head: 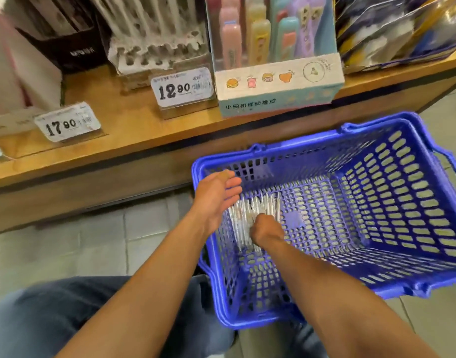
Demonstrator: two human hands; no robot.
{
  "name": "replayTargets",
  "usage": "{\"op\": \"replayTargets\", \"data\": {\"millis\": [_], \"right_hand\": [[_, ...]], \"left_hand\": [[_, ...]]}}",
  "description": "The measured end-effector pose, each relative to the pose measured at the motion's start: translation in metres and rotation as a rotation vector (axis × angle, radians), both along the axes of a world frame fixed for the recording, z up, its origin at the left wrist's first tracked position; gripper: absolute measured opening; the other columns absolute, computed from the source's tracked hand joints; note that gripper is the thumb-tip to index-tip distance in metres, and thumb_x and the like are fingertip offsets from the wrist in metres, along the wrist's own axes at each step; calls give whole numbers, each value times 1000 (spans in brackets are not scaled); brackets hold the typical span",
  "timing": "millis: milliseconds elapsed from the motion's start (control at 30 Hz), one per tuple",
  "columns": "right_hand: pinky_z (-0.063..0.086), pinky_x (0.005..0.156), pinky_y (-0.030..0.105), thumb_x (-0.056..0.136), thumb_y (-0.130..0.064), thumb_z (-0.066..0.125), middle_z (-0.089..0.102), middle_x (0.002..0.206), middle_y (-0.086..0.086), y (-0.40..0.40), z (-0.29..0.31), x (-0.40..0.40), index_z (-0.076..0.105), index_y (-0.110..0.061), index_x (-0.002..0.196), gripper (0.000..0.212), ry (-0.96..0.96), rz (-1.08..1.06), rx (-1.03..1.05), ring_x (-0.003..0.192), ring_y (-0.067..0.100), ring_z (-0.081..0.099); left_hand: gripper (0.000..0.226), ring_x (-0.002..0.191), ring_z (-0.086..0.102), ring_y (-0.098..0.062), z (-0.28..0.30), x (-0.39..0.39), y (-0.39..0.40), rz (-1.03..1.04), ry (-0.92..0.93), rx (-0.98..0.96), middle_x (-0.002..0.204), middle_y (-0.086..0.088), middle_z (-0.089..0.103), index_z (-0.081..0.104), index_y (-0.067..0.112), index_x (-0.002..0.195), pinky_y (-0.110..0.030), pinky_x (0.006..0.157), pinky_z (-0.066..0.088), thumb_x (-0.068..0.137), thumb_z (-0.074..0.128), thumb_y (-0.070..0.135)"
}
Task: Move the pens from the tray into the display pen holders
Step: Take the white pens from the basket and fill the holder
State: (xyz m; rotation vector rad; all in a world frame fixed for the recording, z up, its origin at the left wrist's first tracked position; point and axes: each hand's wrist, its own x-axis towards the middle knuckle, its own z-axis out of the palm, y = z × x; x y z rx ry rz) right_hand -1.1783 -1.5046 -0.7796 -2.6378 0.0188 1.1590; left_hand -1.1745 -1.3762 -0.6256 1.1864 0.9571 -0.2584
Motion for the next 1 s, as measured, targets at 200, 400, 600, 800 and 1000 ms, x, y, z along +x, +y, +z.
{"op": "replayTargets", "data": {"millis": [200,400,600,800,1000], "right_hand": [[53,86,36,93,-13,54,63,123,10,15,-24,-4,56,-9,122,29,-41,118,-123,111,29,62],[42,63,26,97,-26,54,63,89,13,3,-6,9,56,-3,94,23,15,-49,149,80,25,64],[45,55,30,94,-20,57,62,64,12,-29,55,20,55,-10,71,25,31,-337,696,54,18,58],[50,58,21,92,-25,66,65,61,-8,-34,98,15,61,-12,94,14,65,-239,976,62,7,61],[50,55,24,91,-25,67,74,80,2,-38,87,29,63,-10,88,17,111,-255,970,60,13,65]], "left_hand": [[17,88,65,-14,-9,0,-1,49,-39,1,96,0,70,62,14,111,-25,78,54,101,52,24],[16,82,64,-14,-9,-3,0,89,-86,-31,90,1,69,61,14,110,-26,75,53,101,52,24],[24,92,64,-14,-12,-7,-5,-4,-44,95,104,-1,65,57,14,119,-32,81,53,100,56,29],[21,84,67,-19,-10,-9,-18,-184,38,30,102,-3,66,58,17,103,-33,73,57,97,61,37],[11,79,68,-20,-22,-5,-20,-81,8,70,90,-5,71,59,13,106,-40,84,56,103,49,17]]}}
